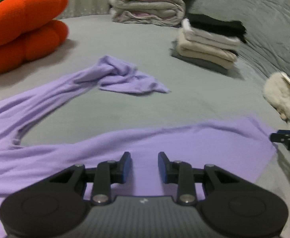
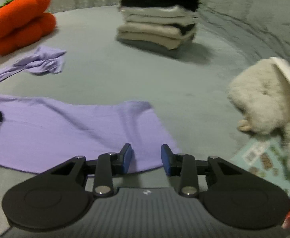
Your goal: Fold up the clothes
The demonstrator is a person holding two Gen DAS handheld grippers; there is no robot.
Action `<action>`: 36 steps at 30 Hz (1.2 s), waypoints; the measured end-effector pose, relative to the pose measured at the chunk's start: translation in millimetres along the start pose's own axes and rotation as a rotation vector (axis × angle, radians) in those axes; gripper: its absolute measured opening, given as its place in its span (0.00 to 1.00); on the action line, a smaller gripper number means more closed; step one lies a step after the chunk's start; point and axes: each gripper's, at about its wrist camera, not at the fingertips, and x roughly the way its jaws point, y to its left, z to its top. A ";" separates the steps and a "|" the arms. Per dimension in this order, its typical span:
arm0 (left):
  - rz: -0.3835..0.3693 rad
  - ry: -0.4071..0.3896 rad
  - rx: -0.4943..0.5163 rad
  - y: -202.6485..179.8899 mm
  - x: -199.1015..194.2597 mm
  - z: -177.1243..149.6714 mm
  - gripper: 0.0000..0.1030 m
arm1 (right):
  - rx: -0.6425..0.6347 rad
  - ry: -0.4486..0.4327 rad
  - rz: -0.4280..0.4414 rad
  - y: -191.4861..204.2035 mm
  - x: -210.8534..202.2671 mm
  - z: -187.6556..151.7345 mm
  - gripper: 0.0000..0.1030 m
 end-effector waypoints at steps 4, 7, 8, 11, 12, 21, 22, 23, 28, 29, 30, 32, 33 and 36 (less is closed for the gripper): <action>0.032 -0.038 -0.009 12.8 -2.9 7.7 0.32 | 0.058 -0.064 0.031 -9.9 -2.0 10.2 0.34; 0.038 -0.063 0.014 14.9 0.1 11.6 0.34 | 0.070 -0.084 0.031 -13.6 6.5 16.9 0.34; 0.041 -0.070 0.028 14.1 2.2 12.6 0.34 | 0.075 -0.086 0.031 -14.5 10.7 18.3 0.34; 0.047 -0.074 0.062 11.1 10.6 14.4 0.34 | 0.080 -0.086 0.037 -13.9 24.6 21.0 0.34; 0.049 -0.070 0.074 9.8 14.1 14.8 0.34 | 0.077 -0.090 0.041 -13.2 28.2 21.5 0.34; 0.018 -0.057 0.139 -8.6 31.7 10.7 0.02 | -0.020 -0.132 0.058 3.3 45.1 19.7 0.07; 0.030 -0.069 0.153 -12.2 31.6 10.0 0.01 | -0.035 -0.138 0.053 6.3 44.6 18.7 0.04; 0.040 -0.083 0.164 -15.4 31.2 9.3 0.01 | -0.048 -0.147 0.041 9.1 43.5 17.3 0.03; 0.045 -0.170 0.126 -15.3 23.3 12.7 0.01 | -0.064 -0.211 -0.069 9.9 34.6 16.5 0.03; 0.049 -0.179 0.127 -15.6 23.5 13.2 0.01 | -0.067 -0.221 -0.086 8.3 33.9 17.5 0.03; 0.054 -0.185 0.129 -15.8 24.2 13.4 0.01 | -0.065 -0.218 -0.089 6.2 35.3 18.9 0.03; 0.067 -0.154 0.135 -15.1 34.1 9.2 0.02 | -0.060 -0.191 -0.090 3.3 43.2 19.7 0.03; 0.074 -0.141 0.137 -14.6 39.1 6.4 0.02 | -0.060 -0.176 -0.091 2.9 48.0 19.2 0.03; 0.077 -0.158 0.139 -14.9 36.9 4.6 0.07 | -0.093 -0.169 -0.110 7.9 52.8 17.2 0.05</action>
